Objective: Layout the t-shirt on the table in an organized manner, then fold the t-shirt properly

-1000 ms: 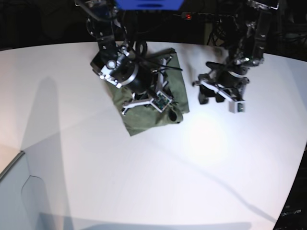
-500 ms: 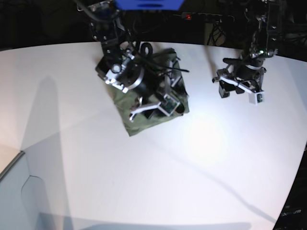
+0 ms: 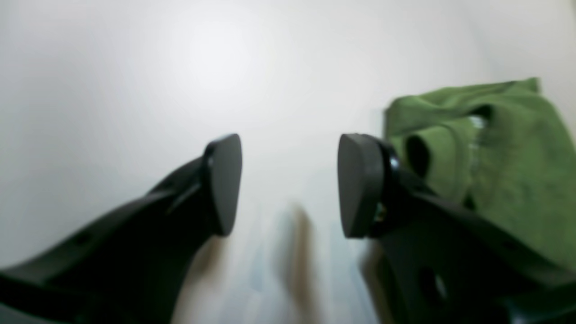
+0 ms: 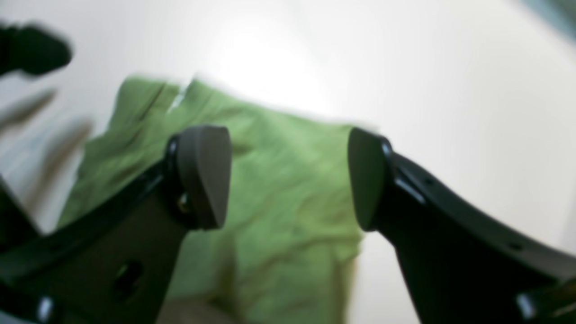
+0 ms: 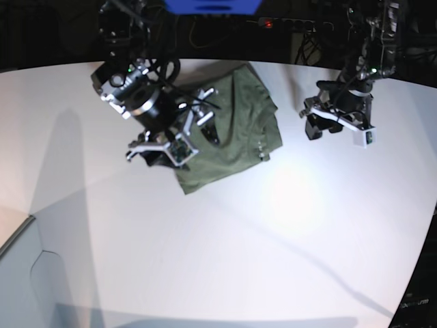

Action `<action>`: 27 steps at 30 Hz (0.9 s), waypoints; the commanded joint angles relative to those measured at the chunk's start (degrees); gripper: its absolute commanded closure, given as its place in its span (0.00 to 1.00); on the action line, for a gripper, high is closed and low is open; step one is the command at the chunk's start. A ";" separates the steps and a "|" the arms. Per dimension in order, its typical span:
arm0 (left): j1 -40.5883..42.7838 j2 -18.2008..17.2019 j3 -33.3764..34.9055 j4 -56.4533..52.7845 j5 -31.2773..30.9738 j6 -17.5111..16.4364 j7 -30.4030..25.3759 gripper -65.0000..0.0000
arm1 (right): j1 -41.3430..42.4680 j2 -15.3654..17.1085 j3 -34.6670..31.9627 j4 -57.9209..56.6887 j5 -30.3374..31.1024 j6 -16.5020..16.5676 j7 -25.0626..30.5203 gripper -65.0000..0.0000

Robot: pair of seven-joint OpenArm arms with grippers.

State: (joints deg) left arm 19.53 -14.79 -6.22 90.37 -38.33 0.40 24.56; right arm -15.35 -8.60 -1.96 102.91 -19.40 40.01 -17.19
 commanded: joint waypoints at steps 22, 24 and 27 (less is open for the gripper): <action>1.44 0.32 7.84 1.81 -17.45 -0.36 3.09 0.08 | 1.42 2.58 3.67 -1.07 0.89 -0.01 1.67 0.45; 1.44 0.15 7.84 2.86 -20.18 -0.36 3.09 0.08 | 1.51 2.58 4.46 -1.07 0.89 -0.01 1.67 0.45; 0.38 0.41 7.84 3.65 -22.11 -0.36 3.09 0.08 | 1.68 2.58 5.43 -1.07 0.89 -0.01 1.67 0.45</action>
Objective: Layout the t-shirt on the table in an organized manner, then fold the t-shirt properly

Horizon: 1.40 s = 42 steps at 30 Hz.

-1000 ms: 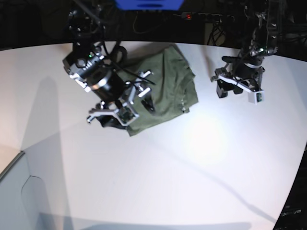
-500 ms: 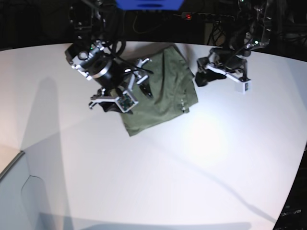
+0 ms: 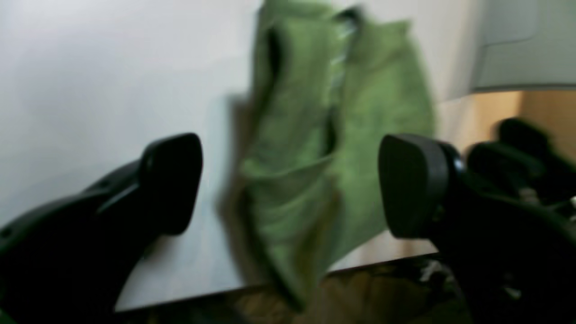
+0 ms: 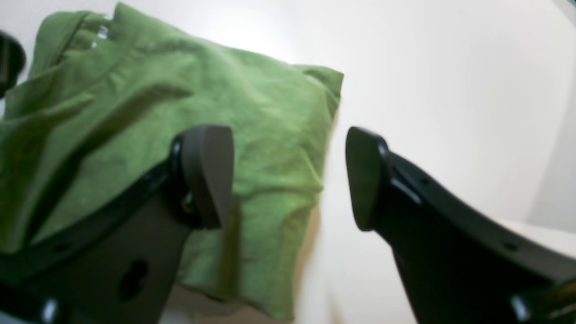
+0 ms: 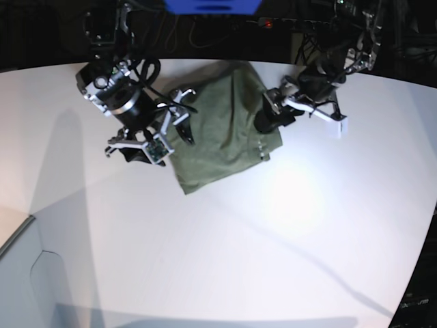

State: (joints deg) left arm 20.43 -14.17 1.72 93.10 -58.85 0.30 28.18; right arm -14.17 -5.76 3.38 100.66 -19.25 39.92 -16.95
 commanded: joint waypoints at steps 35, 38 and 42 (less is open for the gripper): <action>-30.23 2.61 28.39 -32.92 11.95 -0.25 -0.45 1.00 | 1.91 2.11 10.91 1.18 0.74 0.08 1.43 0.44; -35.77 2.44 36.48 -32.92 17.49 -0.25 -0.45 1.00 | 1.91 2.11 13.11 1.18 0.74 0.08 1.52 0.45; -42.18 2.53 46.94 -32.92 23.64 -0.25 -0.45 1.00 | 1.91 1.85 15.66 1.18 0.83 0.08 1.52 0.45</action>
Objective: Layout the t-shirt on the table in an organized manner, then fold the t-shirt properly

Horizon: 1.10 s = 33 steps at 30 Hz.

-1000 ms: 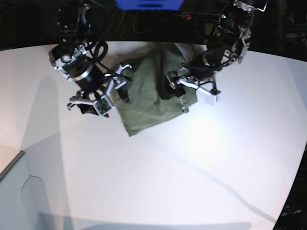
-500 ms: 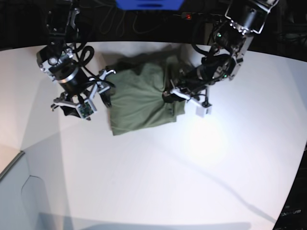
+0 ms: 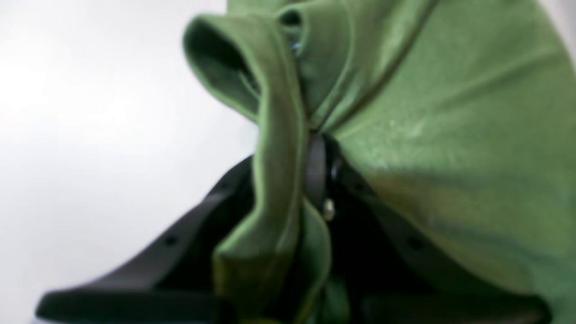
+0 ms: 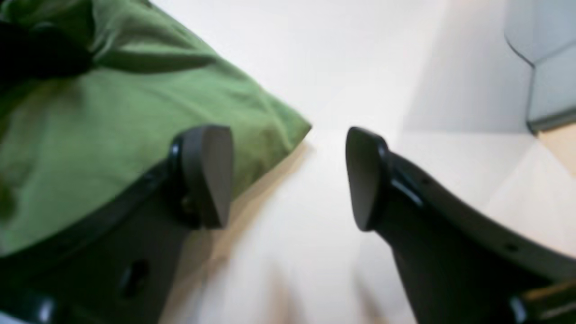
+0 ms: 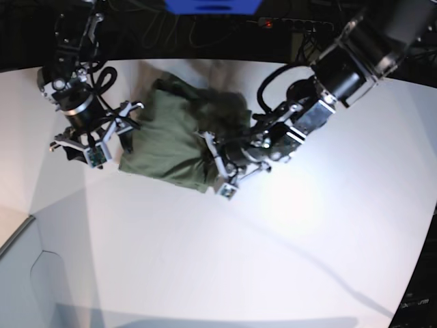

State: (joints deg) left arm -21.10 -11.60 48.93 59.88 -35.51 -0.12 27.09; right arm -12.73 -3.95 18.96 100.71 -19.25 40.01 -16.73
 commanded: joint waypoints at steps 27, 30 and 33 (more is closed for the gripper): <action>-13.14 20.60 14.85 -16.23 44.61 -26.12 -1.47 1.00 | -0.32 -5.05 18.18 3.34 1.00 -0.01 1.30 0.45; -13.14 20.60 14.85 -16.40 48.12 -26.12 -6.65 1.00 | -0.76 -5.05 18.97 4.13 1.00 -0.01 1.30 0.45; -13.23 20.60 14.85 -16.40 49.53 -26.12 -7.62 1.00 | -0.94 -5.05 19.06 4.13 1.00 -0.01 1.30 0.45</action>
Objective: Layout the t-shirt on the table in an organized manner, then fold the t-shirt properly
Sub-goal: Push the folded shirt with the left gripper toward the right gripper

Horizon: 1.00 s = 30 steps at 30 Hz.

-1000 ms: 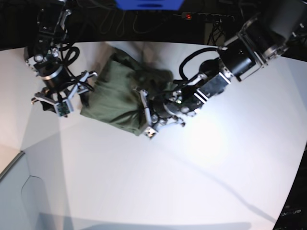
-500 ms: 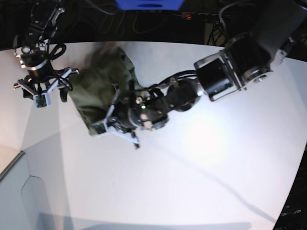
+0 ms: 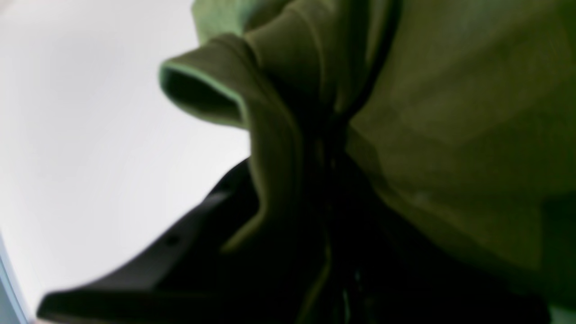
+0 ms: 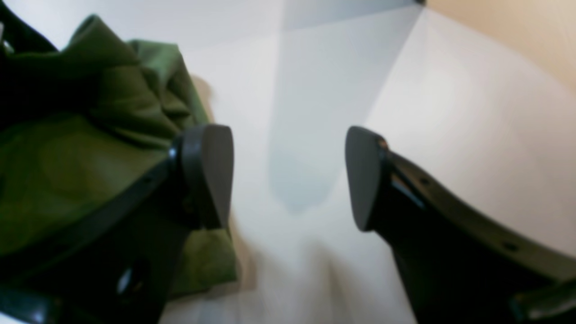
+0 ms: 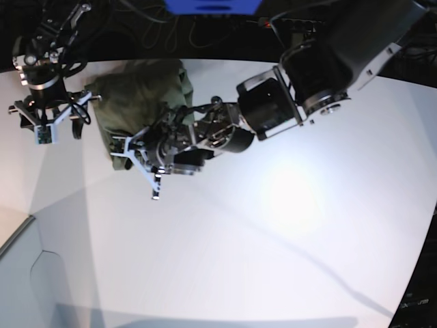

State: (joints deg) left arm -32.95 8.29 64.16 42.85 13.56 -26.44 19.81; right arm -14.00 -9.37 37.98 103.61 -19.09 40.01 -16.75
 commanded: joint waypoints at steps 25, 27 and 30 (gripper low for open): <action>-1.82 -0.69 -17.88 11.52 0.55 0.11 -0.34 0.56 | 0.42 0.37 -0.48 1.31 0.85 -0.01 1.32 0.53; -1.73 -1.75 -18.84 12.93 0.55 0.37 -0.25 0.57 | 0.33 0.37 -0.48 2.19 0.85 -0.01 1.32 0.62; -0.94 -4.56 -25.00 17.15 -0.07 0.55 2.74 0.57 | 0.15 0.37 -1.80 4.04 0.85 -0.01 1.15 0.82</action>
State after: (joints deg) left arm -31.73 3.46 39.51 59.02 13.47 -26.85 23.70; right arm -14.11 -9.17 36.36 106.59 -19.18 39.99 -16.99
